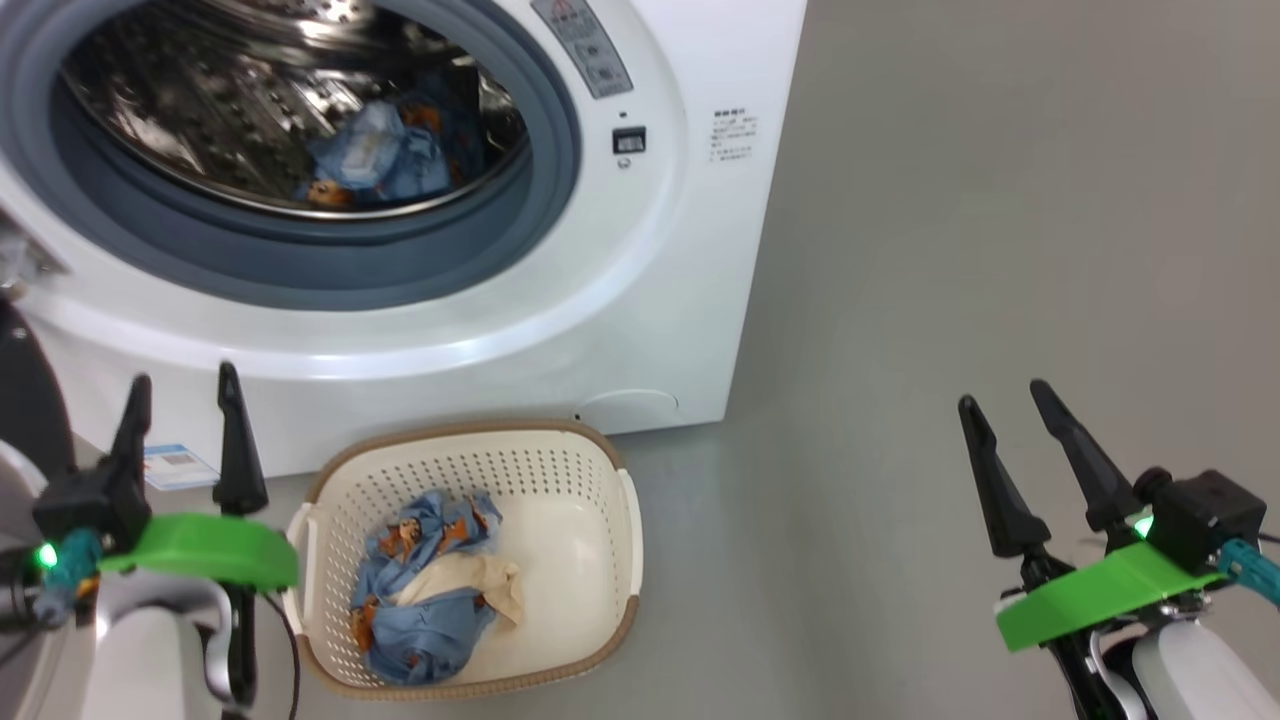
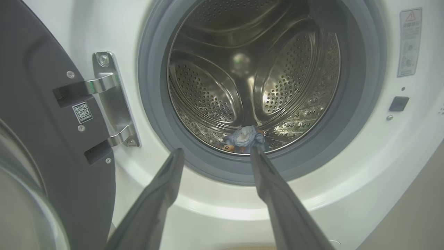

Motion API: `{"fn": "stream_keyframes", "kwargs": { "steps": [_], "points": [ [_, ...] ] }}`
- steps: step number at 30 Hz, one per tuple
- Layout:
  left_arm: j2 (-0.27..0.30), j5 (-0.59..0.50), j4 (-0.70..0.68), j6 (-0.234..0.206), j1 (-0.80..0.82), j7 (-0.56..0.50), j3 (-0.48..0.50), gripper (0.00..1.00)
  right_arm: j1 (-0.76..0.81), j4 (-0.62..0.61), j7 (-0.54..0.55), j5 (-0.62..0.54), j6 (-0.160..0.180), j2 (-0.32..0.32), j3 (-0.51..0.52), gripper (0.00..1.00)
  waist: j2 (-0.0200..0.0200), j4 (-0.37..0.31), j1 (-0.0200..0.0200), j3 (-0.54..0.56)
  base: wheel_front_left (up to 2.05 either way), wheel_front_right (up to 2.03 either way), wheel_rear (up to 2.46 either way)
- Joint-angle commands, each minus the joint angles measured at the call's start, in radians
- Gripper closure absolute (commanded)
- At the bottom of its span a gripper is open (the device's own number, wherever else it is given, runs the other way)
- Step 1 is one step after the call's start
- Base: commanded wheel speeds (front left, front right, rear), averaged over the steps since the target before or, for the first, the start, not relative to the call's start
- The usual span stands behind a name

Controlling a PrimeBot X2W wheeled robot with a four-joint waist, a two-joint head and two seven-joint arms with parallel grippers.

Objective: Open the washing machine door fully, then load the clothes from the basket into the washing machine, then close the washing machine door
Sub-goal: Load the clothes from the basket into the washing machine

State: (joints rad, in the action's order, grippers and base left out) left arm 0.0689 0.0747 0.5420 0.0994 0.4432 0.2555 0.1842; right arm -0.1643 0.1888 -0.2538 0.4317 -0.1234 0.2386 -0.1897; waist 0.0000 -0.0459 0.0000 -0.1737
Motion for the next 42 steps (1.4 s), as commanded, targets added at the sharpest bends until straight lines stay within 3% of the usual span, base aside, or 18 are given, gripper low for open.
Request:
{"fn": "stream_keyframes", "kwargs": {
  "steps": [1,26,42],
  "points": [
    [0.024,-0.010,-0.040,0.005,-0.019,0.006,0.025,0.00,0.015,-0.020,-0.008,0.006,-0.007,0.019,-0.010,0.00,0.0000,0.015,0.0000,0.027,0.00,0.00,0.00],
    [0.002,-0.005,-0.199,0.016,-0.319,0.006,0.038,0.00,0.149,-0.029,-0.008,0.005,-0.007,0.030,0.024,0.00,0.0000,0.036,0.0000,0.147,0.00,0.00,0.00],
    [0.000,0.003,-0.233,0.022,-0.369,0.006,0.033,0.00,0.173,-0.033,-0.008,0.008,-0.007,0.031,0.022,0.00,0.0000,0.046,0.0000,0.159,0.00,0.00,0.00]
  ]
}}
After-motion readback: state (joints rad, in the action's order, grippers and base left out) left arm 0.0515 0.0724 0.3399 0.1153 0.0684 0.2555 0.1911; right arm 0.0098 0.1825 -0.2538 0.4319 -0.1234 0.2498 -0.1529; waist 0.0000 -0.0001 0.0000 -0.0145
